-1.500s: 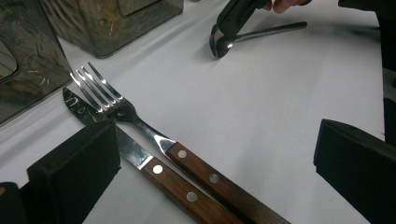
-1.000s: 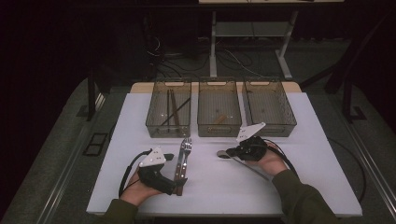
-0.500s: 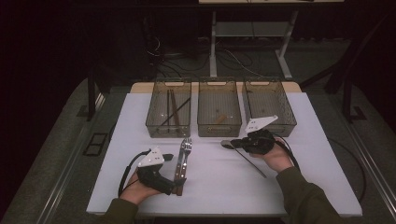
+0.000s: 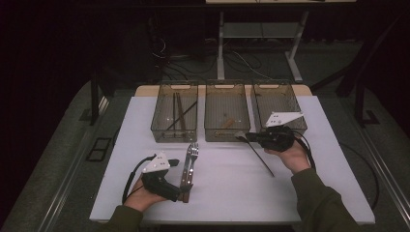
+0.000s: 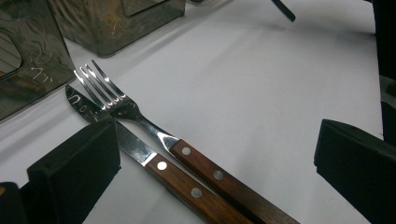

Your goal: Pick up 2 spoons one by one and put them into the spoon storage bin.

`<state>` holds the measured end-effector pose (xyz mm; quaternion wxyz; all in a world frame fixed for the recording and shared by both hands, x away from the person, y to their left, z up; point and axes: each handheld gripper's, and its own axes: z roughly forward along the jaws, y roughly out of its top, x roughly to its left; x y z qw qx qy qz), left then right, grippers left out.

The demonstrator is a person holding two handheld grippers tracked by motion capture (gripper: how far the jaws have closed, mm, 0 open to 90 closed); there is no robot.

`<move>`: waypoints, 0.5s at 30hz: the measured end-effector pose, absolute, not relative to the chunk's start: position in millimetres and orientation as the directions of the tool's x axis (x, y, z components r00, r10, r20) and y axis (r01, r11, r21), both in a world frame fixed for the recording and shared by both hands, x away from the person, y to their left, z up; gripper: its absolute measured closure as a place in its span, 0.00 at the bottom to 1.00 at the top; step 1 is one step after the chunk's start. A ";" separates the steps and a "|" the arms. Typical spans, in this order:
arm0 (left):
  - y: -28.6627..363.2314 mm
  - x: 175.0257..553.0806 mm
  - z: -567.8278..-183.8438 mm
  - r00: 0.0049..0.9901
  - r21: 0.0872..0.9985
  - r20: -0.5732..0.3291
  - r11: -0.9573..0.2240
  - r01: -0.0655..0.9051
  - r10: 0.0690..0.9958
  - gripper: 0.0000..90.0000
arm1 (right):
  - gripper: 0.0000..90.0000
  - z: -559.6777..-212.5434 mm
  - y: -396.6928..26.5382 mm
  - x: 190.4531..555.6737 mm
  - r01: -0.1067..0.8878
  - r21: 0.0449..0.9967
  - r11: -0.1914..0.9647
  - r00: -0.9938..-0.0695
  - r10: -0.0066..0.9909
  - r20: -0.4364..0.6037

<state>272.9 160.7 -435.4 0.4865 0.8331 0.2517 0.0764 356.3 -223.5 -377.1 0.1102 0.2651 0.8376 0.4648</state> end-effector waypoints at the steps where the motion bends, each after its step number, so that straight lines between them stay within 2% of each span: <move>1: 160.5 272.8 -435.4 0.861 0.849 -0.118 -0.400 0.346 0.495 0.00 | 0.99 -375.6 -223.5 356.4 0.341 0.840 0.422 -0.832 0.551 0.061; 15: 160.5 273.0 -435.2 0.860 0.851 -0.119 -0.394 0.346 0.497 0.00 | 0.99 -328.5 -216.5 388.9 0.318 0.866 0.386 -0.783 0.622 0.010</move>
